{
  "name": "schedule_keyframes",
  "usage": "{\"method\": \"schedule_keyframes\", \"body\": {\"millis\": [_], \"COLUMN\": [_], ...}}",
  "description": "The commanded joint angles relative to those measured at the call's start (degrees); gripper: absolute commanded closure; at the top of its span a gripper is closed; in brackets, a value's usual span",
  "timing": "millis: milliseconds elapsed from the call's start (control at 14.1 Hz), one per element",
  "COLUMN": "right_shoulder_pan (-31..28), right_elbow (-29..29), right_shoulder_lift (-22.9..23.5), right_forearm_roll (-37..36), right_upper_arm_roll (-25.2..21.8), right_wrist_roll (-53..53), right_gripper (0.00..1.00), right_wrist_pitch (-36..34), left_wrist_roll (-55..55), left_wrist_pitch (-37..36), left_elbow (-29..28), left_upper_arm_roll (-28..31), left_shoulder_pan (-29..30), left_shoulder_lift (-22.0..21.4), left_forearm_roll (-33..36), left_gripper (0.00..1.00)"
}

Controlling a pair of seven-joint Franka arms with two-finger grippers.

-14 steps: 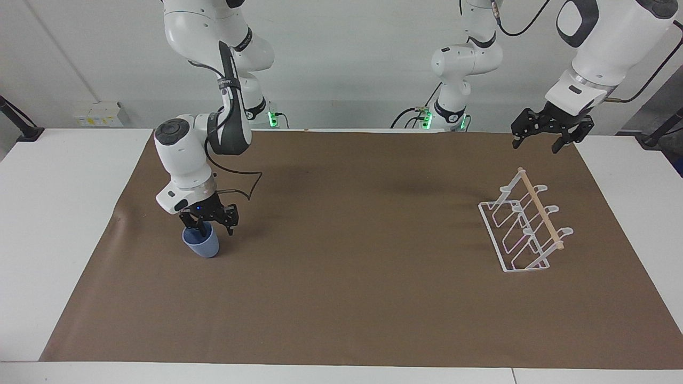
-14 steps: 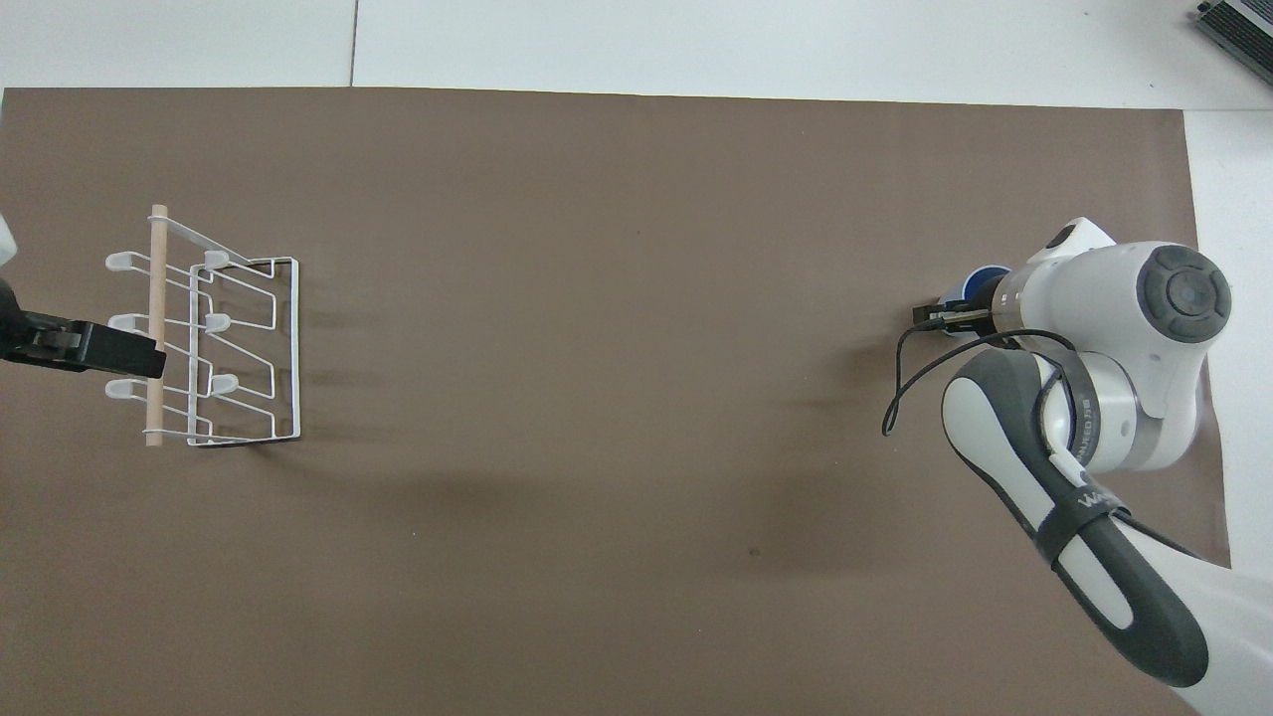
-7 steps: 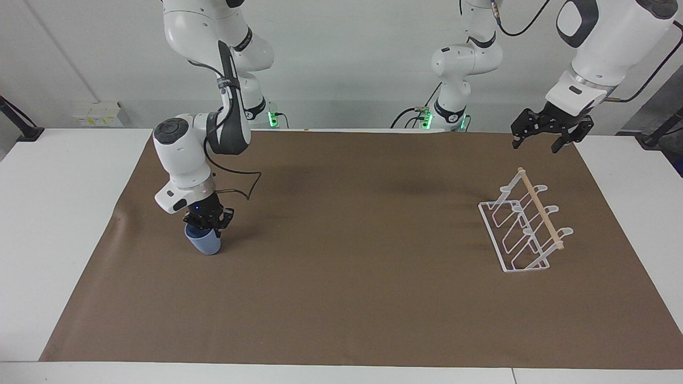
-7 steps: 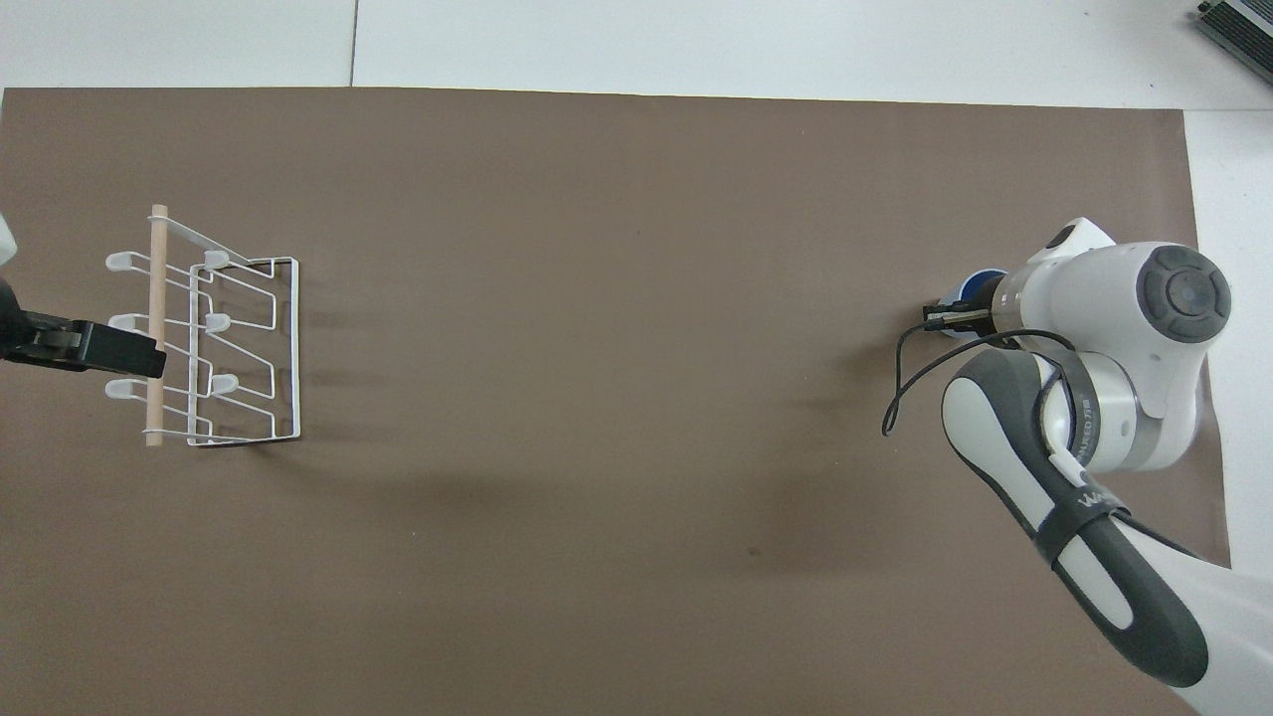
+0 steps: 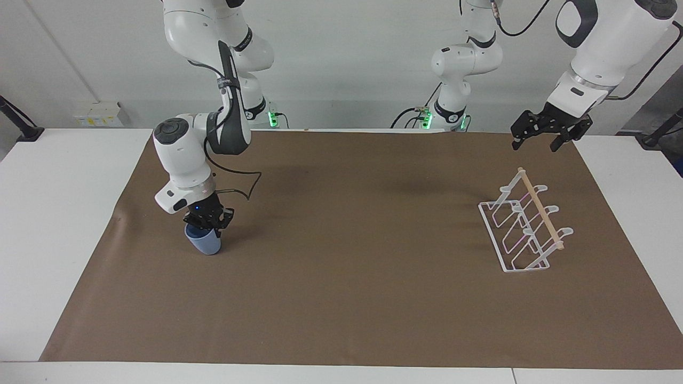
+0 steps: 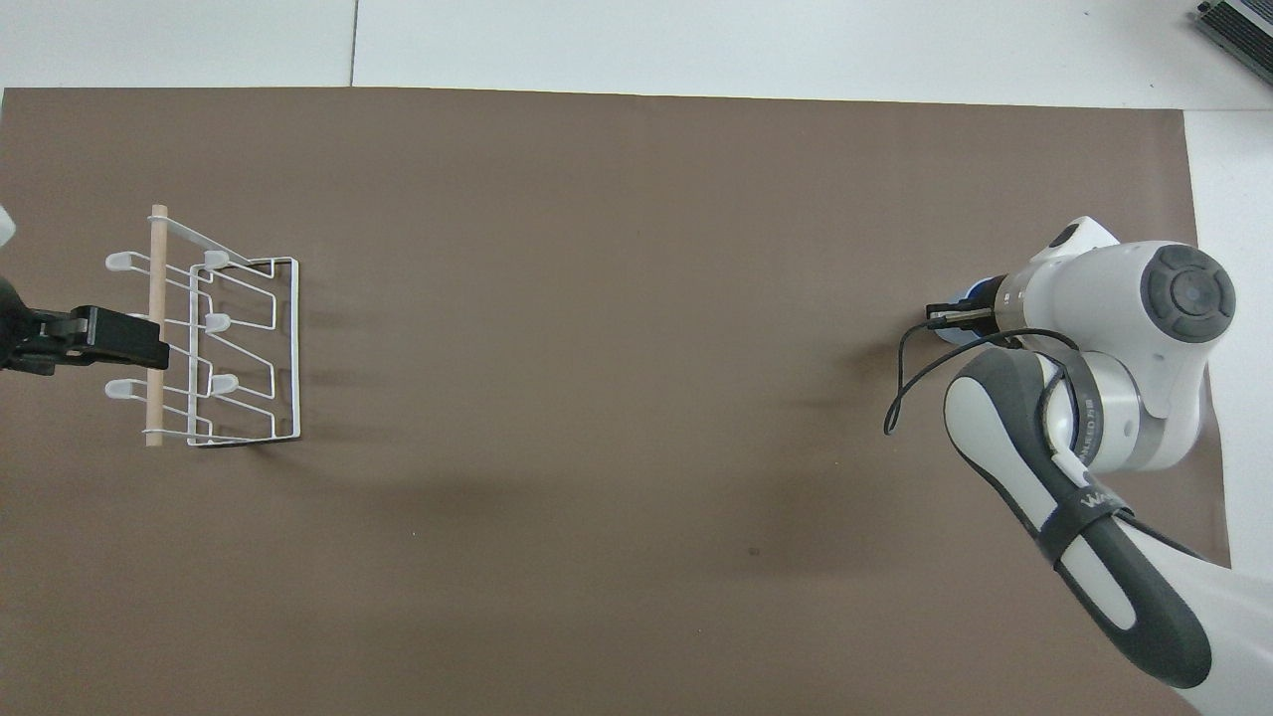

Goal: Hang cup on cup holder

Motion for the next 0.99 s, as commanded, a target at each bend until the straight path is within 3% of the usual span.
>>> {"method": "schedule_keyframes", "body": {"millis": [0, 213, 425, 638, 921], "right_shoulder_pan": [0.1, 0.0, -0.6, -0.7, -0.8], "right_elbow": [-0.2, 2.7, 9.7, 13.9, 15.5], "right_shoulder_lift": [-0.2, -0.7, -2.3, -6.4, -12.4], "right_forearm_roll": [0.9, 0.9, 0.8, 0.5, 0.0], "right_upper_arm_roll": [0.1, 0.1, 0.1, -0.6, -0.7], "right_wrist_roll": [0.2, 0.2, 0.2, 0.1, -1.1], "right_gripper": [1.0, 1.0, 1.0, 1.0, 1.0], "right_wrist_pitch": [-0.8, -5.0, -16.5, -26.1, -33.0], "left_wrist_roll": [-5.0, -14.5, -23.7, -38.2, -49.0], "left_wrist_pitch": [1.8, 4.5, 7.0, 11.3, 13.3], "left_elbow": [-2.0, -2.0, -1.8, -2.0, -4.7], "left_upper_arm_roll": [0.3, 0.3, 0.3, 0.3, 0.1], "left_shoulder_pan": [-0.5, -0.5, -0.5, -0.6, -0.6], "left_shoulder_lift": [-1.5, -1.3, -1.0, -0.8, -1.6], "left_forearm_roll": [-0.6, -4.9, -8.6, -15.6, -24.5], "left_gripper": [0.0, 0.0, 0.0, 0.0, 0.0]}}
